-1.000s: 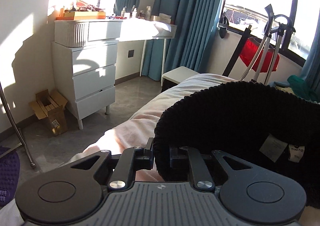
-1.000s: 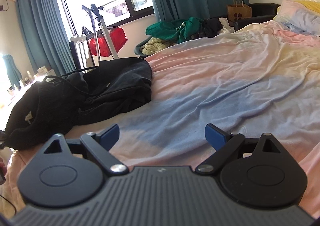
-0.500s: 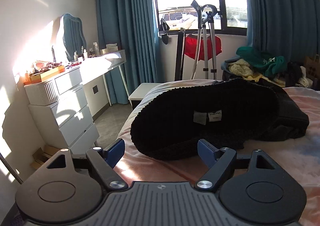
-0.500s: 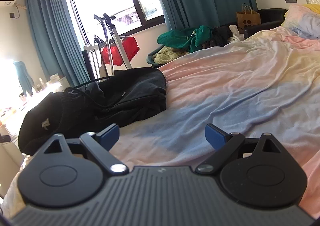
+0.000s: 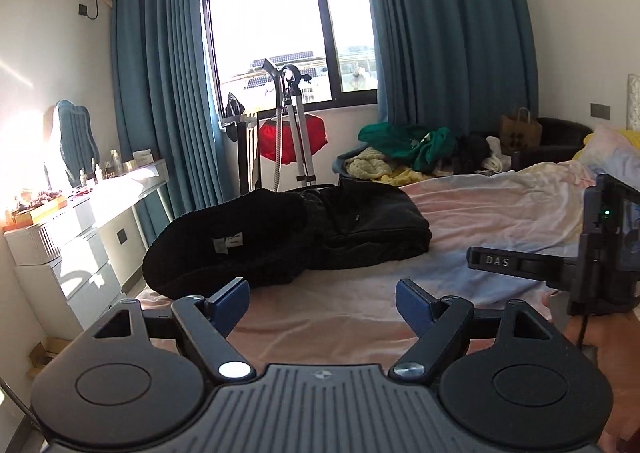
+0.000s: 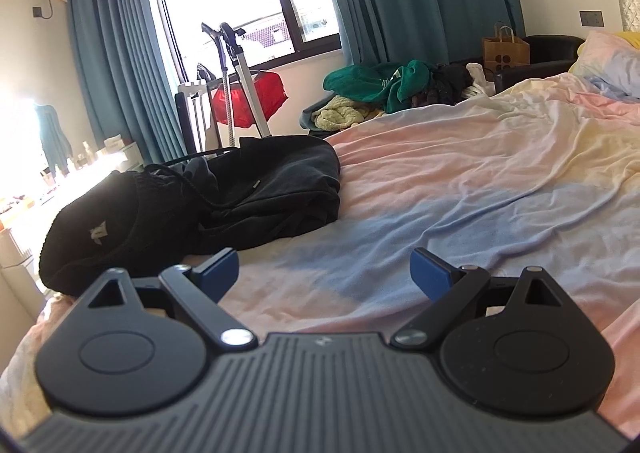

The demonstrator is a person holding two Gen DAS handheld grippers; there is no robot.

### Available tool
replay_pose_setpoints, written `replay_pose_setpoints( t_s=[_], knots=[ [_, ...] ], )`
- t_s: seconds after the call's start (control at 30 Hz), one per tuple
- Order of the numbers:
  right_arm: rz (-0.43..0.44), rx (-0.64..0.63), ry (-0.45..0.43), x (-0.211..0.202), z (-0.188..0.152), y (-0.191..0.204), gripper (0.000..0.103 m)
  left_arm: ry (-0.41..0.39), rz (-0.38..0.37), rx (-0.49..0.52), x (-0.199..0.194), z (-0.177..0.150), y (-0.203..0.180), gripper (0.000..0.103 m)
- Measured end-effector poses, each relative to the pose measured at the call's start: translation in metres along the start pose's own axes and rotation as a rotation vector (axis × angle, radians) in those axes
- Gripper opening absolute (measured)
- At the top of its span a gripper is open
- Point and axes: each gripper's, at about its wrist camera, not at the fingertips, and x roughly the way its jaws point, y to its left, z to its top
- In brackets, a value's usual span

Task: Fold clothes
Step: 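Lower the trousers onto the bed and open the left gripper, then reach the right gripper onto the trousers body and close on the fabric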

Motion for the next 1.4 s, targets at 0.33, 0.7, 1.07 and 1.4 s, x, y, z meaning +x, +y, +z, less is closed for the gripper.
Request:
replay_pose_setpoints(
  t_s=[0.33,0.7,1.07,1.4],
  knots=[
    [0.007,0.041,0.047,0.015,-0.003,-0.002,0.094,-0.069,-0.152,-0.024,-0.072,0.028,-0.057,0.083],
    [0.006,0.029,0.053,0.016,-0.005,0.001,0.094,-0.097,-0.176,-0.082,-0.066,0.047,-0.041,0.083],
    [0.007,0.029,0.074,0.021,-0.008,0.001,0.094,-0.080,-0.180,-0.094,-0.039,0.055,-0.038,0.083],
    [0.024,-0.014,0.081,0.028,-0.013,0.009,0.094,-0.005,-0.136,-0.125,0.030,0.036,-0.019,0.085]
  ],
)
